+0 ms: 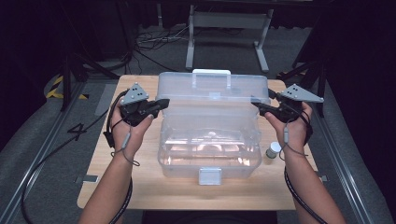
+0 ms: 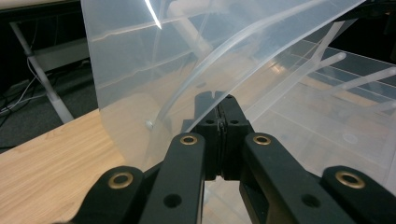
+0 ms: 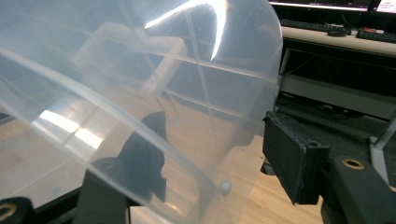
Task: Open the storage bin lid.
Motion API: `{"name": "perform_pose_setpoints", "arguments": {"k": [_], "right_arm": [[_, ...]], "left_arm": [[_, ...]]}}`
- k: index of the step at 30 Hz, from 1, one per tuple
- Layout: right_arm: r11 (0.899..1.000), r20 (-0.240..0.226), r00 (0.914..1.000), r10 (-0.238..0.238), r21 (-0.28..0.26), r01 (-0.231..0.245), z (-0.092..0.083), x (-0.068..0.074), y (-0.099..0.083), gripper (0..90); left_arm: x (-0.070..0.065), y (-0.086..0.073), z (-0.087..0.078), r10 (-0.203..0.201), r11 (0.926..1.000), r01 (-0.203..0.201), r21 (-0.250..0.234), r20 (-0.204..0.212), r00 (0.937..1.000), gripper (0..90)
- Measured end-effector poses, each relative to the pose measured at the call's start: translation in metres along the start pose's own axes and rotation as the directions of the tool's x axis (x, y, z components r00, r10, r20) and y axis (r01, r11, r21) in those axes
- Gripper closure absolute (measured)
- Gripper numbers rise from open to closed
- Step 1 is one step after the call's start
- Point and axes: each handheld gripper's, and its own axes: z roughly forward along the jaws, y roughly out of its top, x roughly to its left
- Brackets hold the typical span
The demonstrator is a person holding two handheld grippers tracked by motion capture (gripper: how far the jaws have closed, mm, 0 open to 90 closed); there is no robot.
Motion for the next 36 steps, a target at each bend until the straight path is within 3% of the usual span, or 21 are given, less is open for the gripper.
{"name": "perform_pose_setpoints", "arguments": {"k": [4, 13, 19, 26, 30, 36], "right_arm": [[1.0, 0.005, 0.9999, 0.013, -0.001, -0.013, 0.002, 0.0, 0.001, 41.0], [1.0, 0.068, 0.9977, 0.01, -0.004, -0.01, 0.004, 0.003, 0.003, 47.1], [0.999, 0.088, 0.9959, 0.022, -0.044, -0.018, 0.004, 0.006, 0.002, 47.9], [0.998, 0.122, 0.9924, -0.009, -0.064, 0.017, 0.001, 0.01, 0.005, 50.3], [0.998, 0.107, 0.9943, -0.003, -0.061, 0.01, 0.001, 0.008, 0.005, 48.1], [0.997, 0.16, 0.986, -0.046, -0.053, 0.055, 0.002, 0.011, 0.007, 52.7]], "left_arm": [[0.0, 0.0, 0.0, 0.001, 1.0, -0.001, 0.001, 0.0, 1.0, 88.8], [0.0, -0.001, 0.001, -0.011, 0.9999, 0.011, 0.009, 0.022, 0.9997, 85.8], [0.0, -0.001, -0.001, -0.027, 0.9996, 0.026, 0.009, 0.06, 0.9978, 75.9], [0.001, -0.003, -0.005, -0.028, 0.9994, 0.027, 0.023, 0.052, 0.9983, 72.0], [0.001, -0.007, -0.012, -0.032, 0.9991, 0.031, 0.03, 0.041, 0.9986, 70.7], [0.005, -0.012, -0.021, -0.042, 0.9985, 0.041, 0.036, 0.026, 0.9988, 70.1]]}}
